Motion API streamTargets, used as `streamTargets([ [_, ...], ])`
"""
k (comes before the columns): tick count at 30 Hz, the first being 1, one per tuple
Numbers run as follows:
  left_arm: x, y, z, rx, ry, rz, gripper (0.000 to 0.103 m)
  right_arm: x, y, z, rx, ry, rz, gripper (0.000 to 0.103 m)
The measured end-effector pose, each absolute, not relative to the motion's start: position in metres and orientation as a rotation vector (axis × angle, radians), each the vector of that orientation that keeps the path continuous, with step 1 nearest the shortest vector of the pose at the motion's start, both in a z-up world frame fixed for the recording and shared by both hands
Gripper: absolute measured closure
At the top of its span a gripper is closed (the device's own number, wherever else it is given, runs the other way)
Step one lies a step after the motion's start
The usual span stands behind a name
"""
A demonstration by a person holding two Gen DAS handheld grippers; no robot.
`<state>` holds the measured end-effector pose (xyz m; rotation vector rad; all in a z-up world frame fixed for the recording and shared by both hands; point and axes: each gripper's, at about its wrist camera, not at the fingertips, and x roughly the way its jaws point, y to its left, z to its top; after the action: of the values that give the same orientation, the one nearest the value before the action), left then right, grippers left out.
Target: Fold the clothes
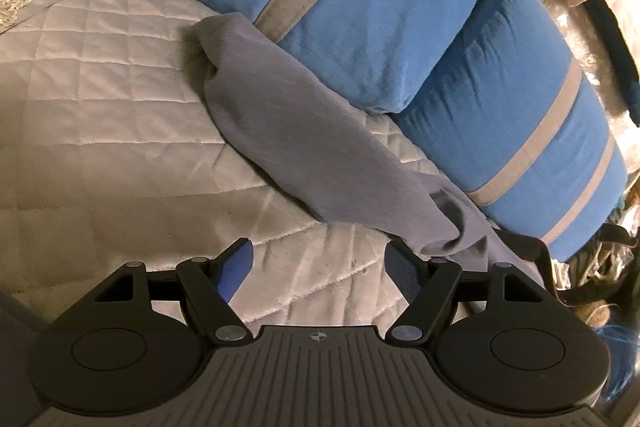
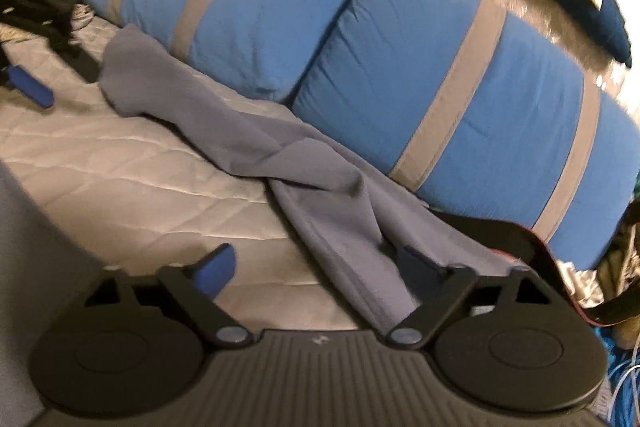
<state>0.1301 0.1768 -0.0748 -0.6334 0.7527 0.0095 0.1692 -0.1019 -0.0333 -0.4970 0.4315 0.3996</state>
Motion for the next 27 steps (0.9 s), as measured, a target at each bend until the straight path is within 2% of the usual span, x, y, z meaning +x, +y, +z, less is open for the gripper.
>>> streamTargets([
  [7,0.136,0.172,-0.072,-0.674,0.748,-0.022,0.032,0.207,-0.11,-0.043,-0.481,0.517,0.455,0.037],
  [8,0.138,0.171,-0.071,-0.685,0.748,-0.029,0.032,0.212,-0.11,-0.046,-0.483,0.53,0.465,0.046],
  [9,0.14,0.171,-0.071,-0.698,0.747,-0.035,0.032,0.214,-0.109,-0.047,-0.483,0.54,0.469,0.073],
  [10,0.143,0.17,-0.07,-0.715,0.747,-0.042,0.032,0.215,-0.109,-0.047,-0.48,0.55,0.471,0.081],
  [11,0.145,0.169,-0.07,-0.733,0.748,-0.049,0.032,0.216,-0.109,-0.047,-0.478,0.56,0.472,0.094],
  [12,0.148,0.168,-0.071,-0.749,0.748,-0.055,0.032,0.218,-0.109,-0.047,-0.476,0.571,0.473,0.1],
  [19,0.164,0.16,-0.082,-0.882,0.771,-0.081,0.032,0.182,-0.132,-0.008,-0.411,0.51,0.484,0.1],
  [27,0.183,0.163,-0.104,-0.996,0.729,-0.021,0.033,0.155,-0.178,0.002,-0.28,0.515,0.468,0.1],
])
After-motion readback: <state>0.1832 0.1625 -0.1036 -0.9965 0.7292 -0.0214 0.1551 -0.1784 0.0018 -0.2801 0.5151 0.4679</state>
